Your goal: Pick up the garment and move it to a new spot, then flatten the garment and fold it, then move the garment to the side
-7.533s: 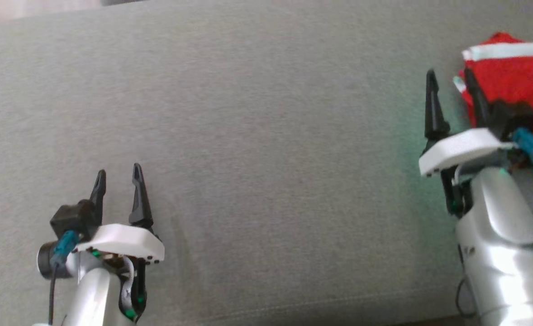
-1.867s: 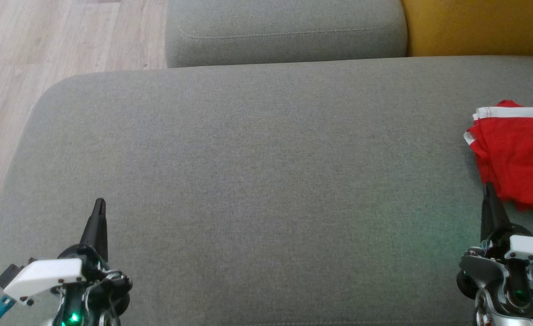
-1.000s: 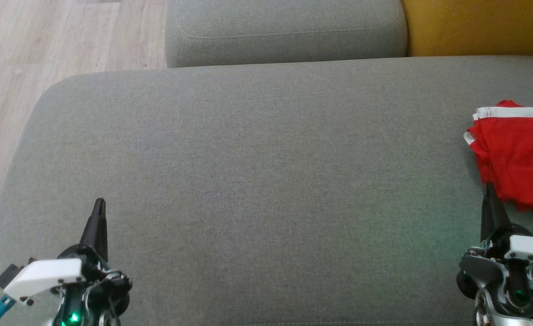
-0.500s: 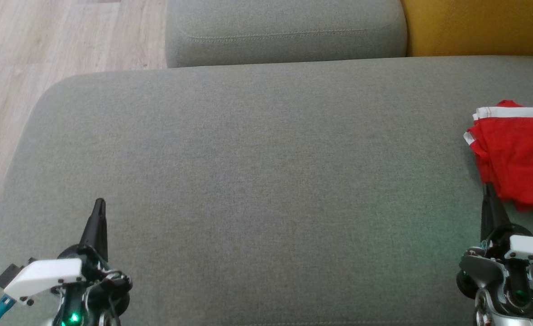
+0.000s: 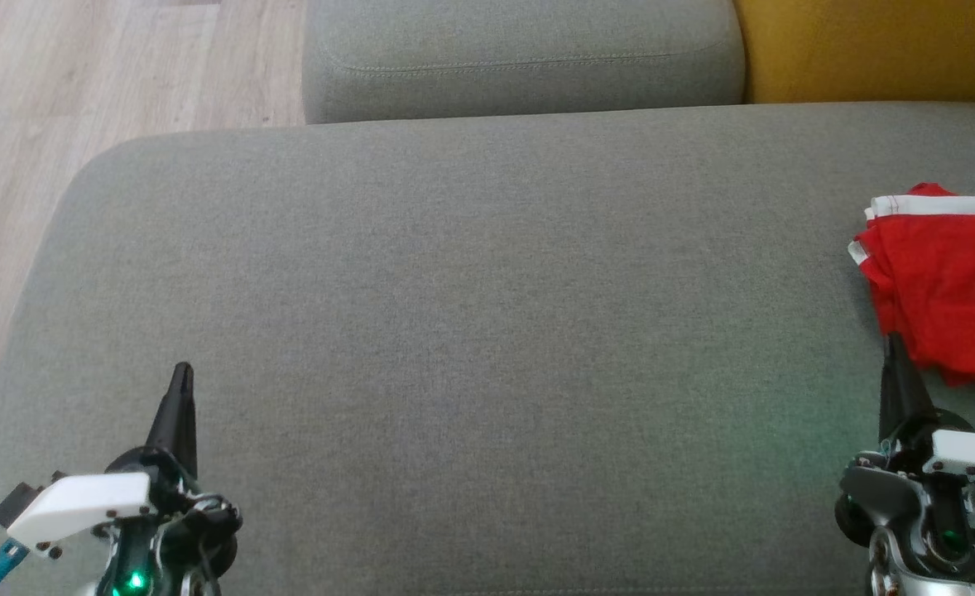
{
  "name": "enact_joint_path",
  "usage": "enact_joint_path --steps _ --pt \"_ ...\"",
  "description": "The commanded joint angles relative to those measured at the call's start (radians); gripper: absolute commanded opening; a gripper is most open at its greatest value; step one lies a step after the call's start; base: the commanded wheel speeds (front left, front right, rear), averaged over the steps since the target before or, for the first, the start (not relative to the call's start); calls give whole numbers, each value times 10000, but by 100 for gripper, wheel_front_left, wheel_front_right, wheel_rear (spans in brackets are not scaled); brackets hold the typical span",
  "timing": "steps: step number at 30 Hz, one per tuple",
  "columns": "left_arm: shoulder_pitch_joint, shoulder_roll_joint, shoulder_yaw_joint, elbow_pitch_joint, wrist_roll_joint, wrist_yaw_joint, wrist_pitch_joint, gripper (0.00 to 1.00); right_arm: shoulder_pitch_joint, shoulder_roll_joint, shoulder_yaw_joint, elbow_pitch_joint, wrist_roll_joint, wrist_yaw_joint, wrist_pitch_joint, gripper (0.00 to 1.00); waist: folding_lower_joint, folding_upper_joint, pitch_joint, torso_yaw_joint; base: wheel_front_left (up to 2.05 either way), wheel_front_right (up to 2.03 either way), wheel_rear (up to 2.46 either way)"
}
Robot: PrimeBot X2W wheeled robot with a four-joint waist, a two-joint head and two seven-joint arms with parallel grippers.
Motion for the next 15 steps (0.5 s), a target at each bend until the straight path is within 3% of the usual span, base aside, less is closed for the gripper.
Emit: enact_joint_path --steps 1,15 --pt "-546 198 348 -379 -44 -73 74 0 -180 -39 206 -393 73 67 57 0 0 0 0 0 0 0 0" --pt "-546 198 348 -379 -44 -73 74 0 -179 -39 206 -393 73 67 57 0 0 0 0 0 0 0 0"
